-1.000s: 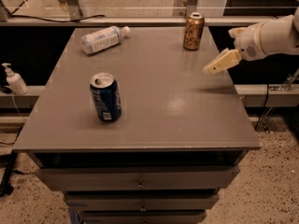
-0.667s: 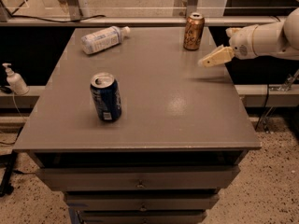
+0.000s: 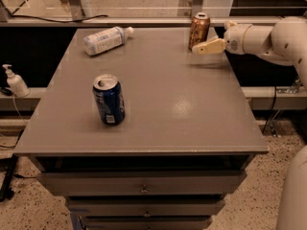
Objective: Move orange can near pepsi can
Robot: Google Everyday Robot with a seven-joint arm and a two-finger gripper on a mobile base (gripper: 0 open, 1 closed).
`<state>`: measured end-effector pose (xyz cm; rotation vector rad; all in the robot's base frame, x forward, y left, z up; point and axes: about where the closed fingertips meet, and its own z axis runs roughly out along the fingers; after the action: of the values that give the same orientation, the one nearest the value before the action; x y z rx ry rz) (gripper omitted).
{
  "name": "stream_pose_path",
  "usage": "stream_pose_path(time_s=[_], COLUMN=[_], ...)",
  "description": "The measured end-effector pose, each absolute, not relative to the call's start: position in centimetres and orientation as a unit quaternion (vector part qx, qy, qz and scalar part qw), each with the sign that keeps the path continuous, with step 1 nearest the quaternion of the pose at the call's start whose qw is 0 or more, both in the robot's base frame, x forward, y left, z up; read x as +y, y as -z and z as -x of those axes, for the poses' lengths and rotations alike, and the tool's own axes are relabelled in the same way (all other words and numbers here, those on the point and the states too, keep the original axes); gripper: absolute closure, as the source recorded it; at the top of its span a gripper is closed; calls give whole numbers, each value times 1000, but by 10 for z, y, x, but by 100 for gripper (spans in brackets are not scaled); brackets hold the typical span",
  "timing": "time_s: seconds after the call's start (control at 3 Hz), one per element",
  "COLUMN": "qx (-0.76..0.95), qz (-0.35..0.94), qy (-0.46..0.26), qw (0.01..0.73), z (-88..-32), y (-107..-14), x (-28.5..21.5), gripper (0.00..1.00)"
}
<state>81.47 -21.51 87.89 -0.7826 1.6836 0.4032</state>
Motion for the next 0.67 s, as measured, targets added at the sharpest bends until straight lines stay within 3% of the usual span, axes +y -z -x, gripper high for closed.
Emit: stream_pose_path(time_s=[0.33, 0.67], qx=[709, 709], qz=[318, 317], qy=[-186, -201], qw=[602, 597], z=[-847, -866], y=[-878, -877], x=[-201, -179], gripper=[0, 16])
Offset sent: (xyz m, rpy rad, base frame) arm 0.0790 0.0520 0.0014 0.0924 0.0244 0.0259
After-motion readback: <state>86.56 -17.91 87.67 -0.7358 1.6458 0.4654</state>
